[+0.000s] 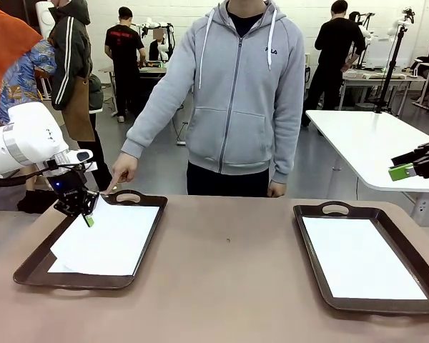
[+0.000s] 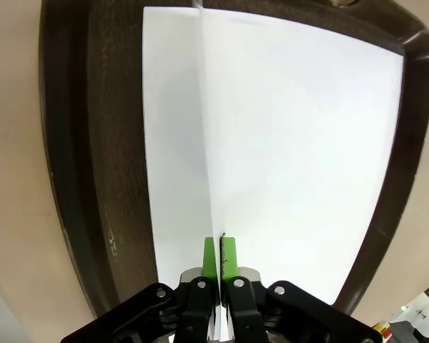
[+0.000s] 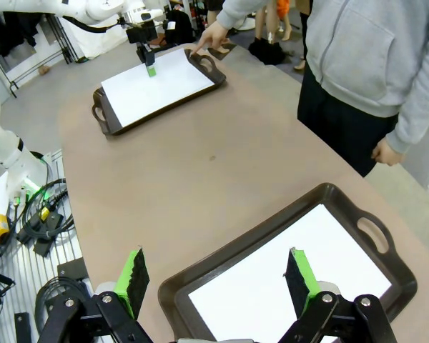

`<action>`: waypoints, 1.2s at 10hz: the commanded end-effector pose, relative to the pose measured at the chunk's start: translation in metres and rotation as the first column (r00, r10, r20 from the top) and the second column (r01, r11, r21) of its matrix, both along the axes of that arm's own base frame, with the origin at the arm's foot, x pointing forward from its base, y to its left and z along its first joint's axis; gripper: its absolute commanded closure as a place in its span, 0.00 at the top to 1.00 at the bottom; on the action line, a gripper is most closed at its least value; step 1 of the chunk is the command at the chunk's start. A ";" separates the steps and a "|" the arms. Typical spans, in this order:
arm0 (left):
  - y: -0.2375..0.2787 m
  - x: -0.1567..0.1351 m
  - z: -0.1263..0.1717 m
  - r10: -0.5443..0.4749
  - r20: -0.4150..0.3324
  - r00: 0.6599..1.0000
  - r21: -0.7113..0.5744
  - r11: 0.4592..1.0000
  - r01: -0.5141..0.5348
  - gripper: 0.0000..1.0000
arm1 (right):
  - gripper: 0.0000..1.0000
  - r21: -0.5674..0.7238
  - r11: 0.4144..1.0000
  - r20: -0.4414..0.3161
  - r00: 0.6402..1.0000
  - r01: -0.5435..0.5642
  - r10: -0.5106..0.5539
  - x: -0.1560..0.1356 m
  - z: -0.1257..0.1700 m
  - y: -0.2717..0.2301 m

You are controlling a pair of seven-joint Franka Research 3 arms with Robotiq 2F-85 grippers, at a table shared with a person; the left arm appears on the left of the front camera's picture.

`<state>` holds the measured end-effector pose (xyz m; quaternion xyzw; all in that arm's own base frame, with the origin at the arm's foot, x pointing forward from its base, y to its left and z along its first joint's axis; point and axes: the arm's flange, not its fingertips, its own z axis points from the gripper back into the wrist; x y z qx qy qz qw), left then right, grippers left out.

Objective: Sort the A4 documents.
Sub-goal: Place the A4 Paper in the designated Handle tray.

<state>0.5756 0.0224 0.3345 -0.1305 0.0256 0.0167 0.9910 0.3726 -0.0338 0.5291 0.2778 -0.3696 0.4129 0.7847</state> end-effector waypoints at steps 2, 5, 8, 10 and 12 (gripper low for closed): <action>-0.004 0.006 0.004 0.016 -0.017 1.000 0.060 0.998 -0.015 0.41 | 1.00 0.003 1.000 -0.001 1.000 -0.004 0.004 0.000 0.000 0.001; -0.002 0.005 0.007 0.034 -0.006 0.999 0.084 0.996 -0.034 0.63 | 1.00 0.003 1.000 -0.001 1.000 -0.004 0.004 0.000 0.000 0.001; 0.001 0.001 0.013 0.055 0.005 0.998 0.092 0.994 -0.055 1.00 | 1.00 0.003 1.000 -0.001 1.000 -0.004 0.004 0.000 0.000 0.001; 0.003 0.000 0.020 0.068 0.025 0.997 0.105 0.992 -0.070 1.00 | 1.00 0.003 1.000 -0.001 1.000 -0.004 0.004 0.000 0.000 0.001; 0.004 0.000 0.024 0.077 0.040 0.996 0.104 0.991 -0.081 1.00 | 1.00 0.003 1.000 -0.001 1.000 -0.004 0.004 0.000 0.000 0.001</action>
